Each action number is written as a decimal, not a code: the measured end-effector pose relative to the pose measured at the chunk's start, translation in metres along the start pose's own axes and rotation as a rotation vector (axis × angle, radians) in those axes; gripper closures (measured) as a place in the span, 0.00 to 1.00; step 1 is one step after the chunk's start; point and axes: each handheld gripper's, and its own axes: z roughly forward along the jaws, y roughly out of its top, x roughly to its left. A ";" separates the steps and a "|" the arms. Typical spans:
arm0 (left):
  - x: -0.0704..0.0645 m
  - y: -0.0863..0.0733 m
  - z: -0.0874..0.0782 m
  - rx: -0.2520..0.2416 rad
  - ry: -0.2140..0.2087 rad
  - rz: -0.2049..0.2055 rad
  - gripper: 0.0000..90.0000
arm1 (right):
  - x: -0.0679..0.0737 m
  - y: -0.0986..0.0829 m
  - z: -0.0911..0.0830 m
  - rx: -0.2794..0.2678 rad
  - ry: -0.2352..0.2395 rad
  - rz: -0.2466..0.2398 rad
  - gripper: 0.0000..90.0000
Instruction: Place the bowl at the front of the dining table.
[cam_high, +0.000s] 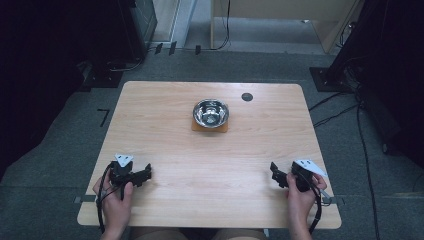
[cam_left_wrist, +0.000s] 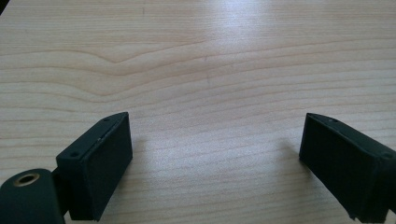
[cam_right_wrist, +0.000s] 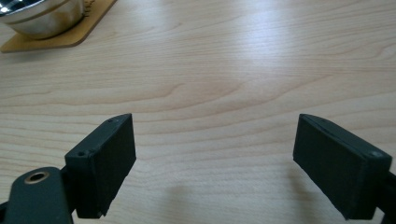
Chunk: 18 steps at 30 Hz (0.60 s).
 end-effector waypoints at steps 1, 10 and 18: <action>0.000 0.000 0.000 0.000 0.000 0.000 0.10 | 0.000 0.000 0.000 0.000 0.000 0.000 0.15; 0.000 0.000 0.000 -0.002 0.000 -0.002 0.10 | -0.013 -0.004 -0.009 0.004 -0.024 0.012 0.15; 0.000 0.000 0.000 0.000 0.000 0.000 0.10 | -0.024 -0.006 -0.016 0.002 -0.042 0.021 0.14</action>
